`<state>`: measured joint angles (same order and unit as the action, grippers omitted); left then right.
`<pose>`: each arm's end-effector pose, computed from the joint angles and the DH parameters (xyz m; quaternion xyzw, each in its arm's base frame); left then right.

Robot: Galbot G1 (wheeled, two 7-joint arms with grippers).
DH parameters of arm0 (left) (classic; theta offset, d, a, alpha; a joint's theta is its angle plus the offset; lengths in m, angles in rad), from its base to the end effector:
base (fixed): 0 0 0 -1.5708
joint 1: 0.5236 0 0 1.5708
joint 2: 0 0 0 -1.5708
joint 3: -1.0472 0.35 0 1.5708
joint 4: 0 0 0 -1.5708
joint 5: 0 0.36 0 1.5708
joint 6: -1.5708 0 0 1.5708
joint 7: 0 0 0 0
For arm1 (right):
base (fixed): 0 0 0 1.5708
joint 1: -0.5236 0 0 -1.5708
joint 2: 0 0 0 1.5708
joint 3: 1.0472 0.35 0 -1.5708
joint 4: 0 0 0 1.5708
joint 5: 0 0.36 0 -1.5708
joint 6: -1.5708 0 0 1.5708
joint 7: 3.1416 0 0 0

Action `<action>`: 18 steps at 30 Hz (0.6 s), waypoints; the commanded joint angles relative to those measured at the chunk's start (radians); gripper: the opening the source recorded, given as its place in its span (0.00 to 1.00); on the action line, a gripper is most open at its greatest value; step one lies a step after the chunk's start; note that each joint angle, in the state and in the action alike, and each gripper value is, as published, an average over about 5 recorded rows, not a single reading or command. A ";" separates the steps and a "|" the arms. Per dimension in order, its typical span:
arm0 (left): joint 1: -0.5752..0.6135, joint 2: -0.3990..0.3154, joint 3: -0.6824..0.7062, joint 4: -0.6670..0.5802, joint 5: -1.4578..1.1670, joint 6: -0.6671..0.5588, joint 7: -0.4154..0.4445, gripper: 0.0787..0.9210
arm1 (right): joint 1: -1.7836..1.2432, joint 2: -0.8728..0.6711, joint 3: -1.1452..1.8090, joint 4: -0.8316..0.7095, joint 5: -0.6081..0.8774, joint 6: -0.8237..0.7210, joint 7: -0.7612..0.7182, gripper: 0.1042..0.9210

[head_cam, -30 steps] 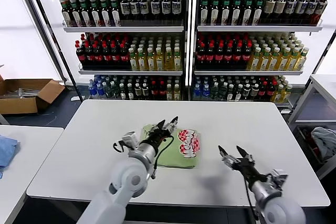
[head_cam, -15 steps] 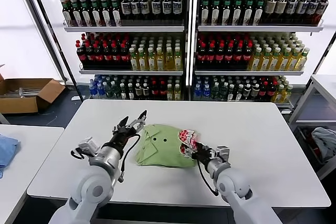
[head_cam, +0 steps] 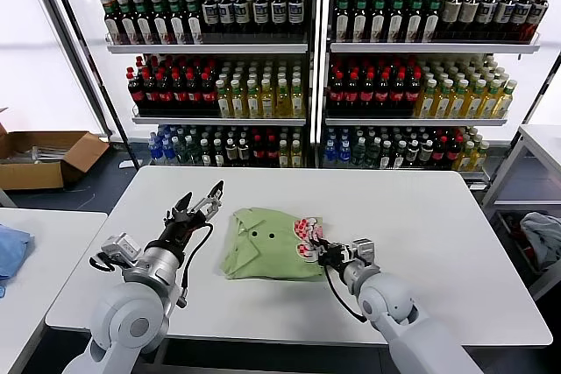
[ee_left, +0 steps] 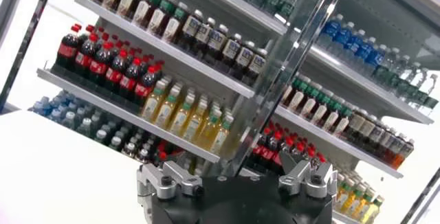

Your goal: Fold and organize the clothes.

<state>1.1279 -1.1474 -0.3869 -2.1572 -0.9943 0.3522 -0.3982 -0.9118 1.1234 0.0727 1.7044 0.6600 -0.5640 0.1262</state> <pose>0.2837 0.0247 -0.1777 -0.0852 -0.9634 0.2435 0.0730 0.3640 0.0095 -0.2931 0.1917 -0.9442 -0.0173 0.2675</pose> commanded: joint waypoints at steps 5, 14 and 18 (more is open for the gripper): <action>0.011 -0.006 -0.010 -0.011 0.002 0.000 -0.003 0.88 | -0.180 -0.280 0.237 0.086 -0.039 0.006 -0.145 0.01; 0.002 -0.022 0.006 0.000 0.007 0.008 -0.018 0.88 | -0.246 -0.301 0.341 0.144 -0.043 0.083 -0.118 0.08; 0.007 -0.020 -0.001 -0.002 0.010 0.009 -0.020 0.88 | -0.260 -0.258 0.354 0.183 -0.040 0.166 -0.106 0.22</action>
<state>1.1266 -1.1692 -0.3812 -2.1548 -0.9879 0.3595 -0.4088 -1.0955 0.8889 0.3219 1.8158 0.6252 -0.5194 0.0219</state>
